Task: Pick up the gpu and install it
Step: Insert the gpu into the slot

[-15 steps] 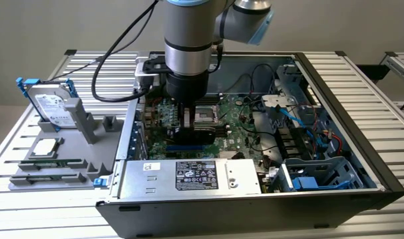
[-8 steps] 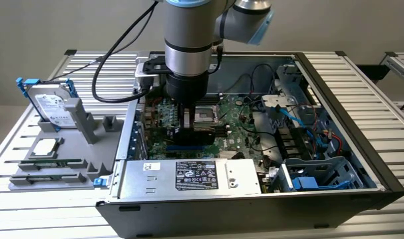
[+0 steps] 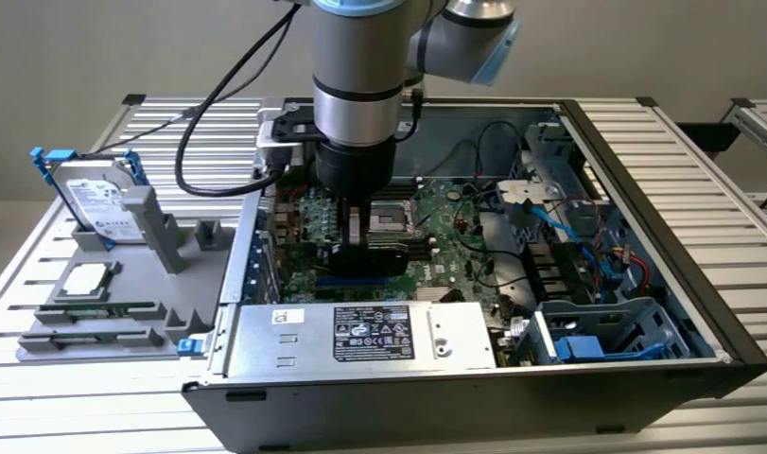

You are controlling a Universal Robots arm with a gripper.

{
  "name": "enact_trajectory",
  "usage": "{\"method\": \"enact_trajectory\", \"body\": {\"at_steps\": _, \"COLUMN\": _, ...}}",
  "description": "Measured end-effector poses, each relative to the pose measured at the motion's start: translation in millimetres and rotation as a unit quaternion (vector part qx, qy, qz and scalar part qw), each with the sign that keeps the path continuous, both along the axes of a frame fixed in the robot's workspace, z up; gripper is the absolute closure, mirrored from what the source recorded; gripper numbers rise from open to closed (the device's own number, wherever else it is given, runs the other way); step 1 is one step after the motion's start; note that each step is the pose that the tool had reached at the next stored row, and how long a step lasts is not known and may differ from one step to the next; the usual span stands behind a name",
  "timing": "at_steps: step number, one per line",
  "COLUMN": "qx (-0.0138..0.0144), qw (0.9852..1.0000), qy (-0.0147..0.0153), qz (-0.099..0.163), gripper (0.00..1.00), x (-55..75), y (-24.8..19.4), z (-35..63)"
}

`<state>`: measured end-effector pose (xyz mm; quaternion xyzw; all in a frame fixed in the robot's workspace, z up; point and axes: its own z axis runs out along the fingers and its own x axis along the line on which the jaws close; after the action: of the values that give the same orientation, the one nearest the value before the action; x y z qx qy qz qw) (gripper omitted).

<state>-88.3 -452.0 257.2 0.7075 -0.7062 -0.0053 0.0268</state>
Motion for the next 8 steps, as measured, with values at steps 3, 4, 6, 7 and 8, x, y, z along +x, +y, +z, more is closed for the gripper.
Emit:
{"method": "enact_trajectory", "body": {"at_steps": 3, "qx": 0.0, "qw": 1.0, "qy": 0.0009, "qz": 0.0, "gripper": 0.73, "x": 0.0, "y": 0.0, "z": -0.5}}
{"method": "enact_trajectory", "body": {"at_steps": 4, "qx": 0.0, "qw": 1.0, "qy": 0.0012, "qz": 0.0, "gripper": 0.73, "x": 0.0, "y": 0.0, "z": -0.7}}
{"method": "enact_trajectory", "body": {"at_steps": 6, "qx": 0.0, "qw": 1.0, "qy": 0.0018, "qz": 0.0, "gripper": 0.73, "x": 0.0, "y": 0.0, "z": -1.1}}
{"method": "enact_trajectory", "body": {"at_steps": 7, "qx": 0.0, "qw": 1.0, "qy": 0.0021, "qz": 0.0, "gripper": 0.73, "x": 0.0, "y": 0.0, "z": -1.3}}
{"method": "enact_trajectory", "body": {"at_steps": 8, "qx": 0.0, "qw": 1.0, "qy": 0.0024, "qz": 0.0, "gripper": 0.73, "x": 0.0, "y": 0.0, "z": -1.5}}
